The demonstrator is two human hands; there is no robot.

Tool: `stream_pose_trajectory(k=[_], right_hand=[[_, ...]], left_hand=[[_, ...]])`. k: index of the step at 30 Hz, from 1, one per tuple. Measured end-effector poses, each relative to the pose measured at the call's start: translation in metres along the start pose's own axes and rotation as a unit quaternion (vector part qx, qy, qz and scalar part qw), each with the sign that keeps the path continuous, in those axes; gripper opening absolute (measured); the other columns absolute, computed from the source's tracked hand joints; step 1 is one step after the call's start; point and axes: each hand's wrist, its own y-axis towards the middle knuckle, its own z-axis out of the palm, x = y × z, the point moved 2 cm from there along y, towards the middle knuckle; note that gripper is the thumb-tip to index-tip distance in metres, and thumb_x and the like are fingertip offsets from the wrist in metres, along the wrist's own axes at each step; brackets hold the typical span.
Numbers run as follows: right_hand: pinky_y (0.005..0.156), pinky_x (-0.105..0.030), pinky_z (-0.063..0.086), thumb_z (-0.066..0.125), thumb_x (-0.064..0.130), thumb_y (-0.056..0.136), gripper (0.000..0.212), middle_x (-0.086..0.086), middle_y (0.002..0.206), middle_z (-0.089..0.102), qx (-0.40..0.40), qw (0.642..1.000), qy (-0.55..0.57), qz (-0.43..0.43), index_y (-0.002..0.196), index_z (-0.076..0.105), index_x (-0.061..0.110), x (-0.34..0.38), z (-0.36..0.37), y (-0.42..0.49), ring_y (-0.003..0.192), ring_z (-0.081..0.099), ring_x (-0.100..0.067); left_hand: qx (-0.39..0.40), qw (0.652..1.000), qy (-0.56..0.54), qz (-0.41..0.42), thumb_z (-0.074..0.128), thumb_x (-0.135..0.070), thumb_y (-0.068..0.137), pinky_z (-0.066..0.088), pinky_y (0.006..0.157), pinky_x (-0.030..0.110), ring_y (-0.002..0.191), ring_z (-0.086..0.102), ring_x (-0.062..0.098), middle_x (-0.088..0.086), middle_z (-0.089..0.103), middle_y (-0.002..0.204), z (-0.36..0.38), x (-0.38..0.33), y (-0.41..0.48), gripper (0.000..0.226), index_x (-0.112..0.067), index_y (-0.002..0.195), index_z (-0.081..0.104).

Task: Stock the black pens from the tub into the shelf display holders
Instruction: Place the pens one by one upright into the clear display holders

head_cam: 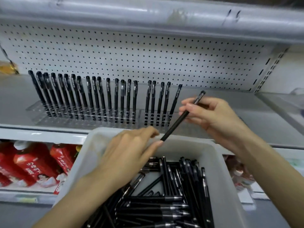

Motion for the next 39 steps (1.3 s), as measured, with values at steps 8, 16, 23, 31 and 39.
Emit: stream_pose_trajectory(k=[8,16,23,31,39], right_hand=[[0.069,-0.018,0.054,0.073,-0.002,0.075,0.014,-0.010,0.087,0.070,-0.095,0.973,-0.175,-0.119,0.086,0.067,0.004,0.032,-0.033,0.040,0.082,0.069,-0.018],[0.067,-0.017,0.055,0.074,-0.004,0.073,0.016,-0.004,0.083,0.067,-0.072,0.959,-0.240,-0.132,0.086,0.067,0.003,0.021,-0.030,0.058,0.074,0.066,-0.005],[0.087,-0.026,0.053,0.079,0.006,0.070,0.018,-0.001,0.090,0.071,-0.056,0.924,-0.361,-0.114,0.083,0.070,0.015,0.022,-0.031,0.069,0.090,0.068,-0.015],[0.068,-0.002,0.046,0.078,0.011,0.073,0.017,0.005,0.088,0.071,-0.011,0.921,-0.384,-0.064,0.087,0.071,0.015,0.005,-0.018,0.076,0.081,0.064,0.000],[0.077,-0.015,0.049,0.078,0.011,0.073,0.013,0.007,0.086,0.070,-0.013,0.937,-0.347,-0.040,0.078,0.068,0.018,-0.006,-0.014,0.076,0.079,0.065,-0.005]], left_hand=[[-0.059,0.984,0.165,0.015,0.033,-0.050,0.093,0.029,0.101,0.029,0.115,0.054,0.020,0.004,0.062,0.121,0.007,0.033,0.016,0.054,-0.012,0.122,0.058],[-0.028,0.980,0.195,0.000,0.019,-0.056,0.095,0.018,0.108,0.036,0.126,0.049,0.020,0.005,0.056,0.131,0.025,0.043,0.014,0.066,-0.011,0.130,0.054],[-0.032,0.978,0.204,0.001,0.018,-0.056,0.096,0.024,0.113,0.038,0.127,0.047,0.019,0.005,0.055,0.133,0.029,0.045,0.012,0.068,-0.010,0.132,0.052],[-0.039,0.973,0.226,0.002,0.017,-0.055,0.098,0.025,0.104,0.048,0.126,0.050,0.019,0.005,0.056,0.132,0.033,0.048,0.011,0.067,-0.010,0.131,0.052],[-0.054,0.973,0.222,0.008,0.018,-0.054,0.098,0.027,0.104,0.046,0.126,0.048,0.020,0.006,0.054,0.133,0.035,0.049,0.010,0.065,-0.009,0.131,0.051]])
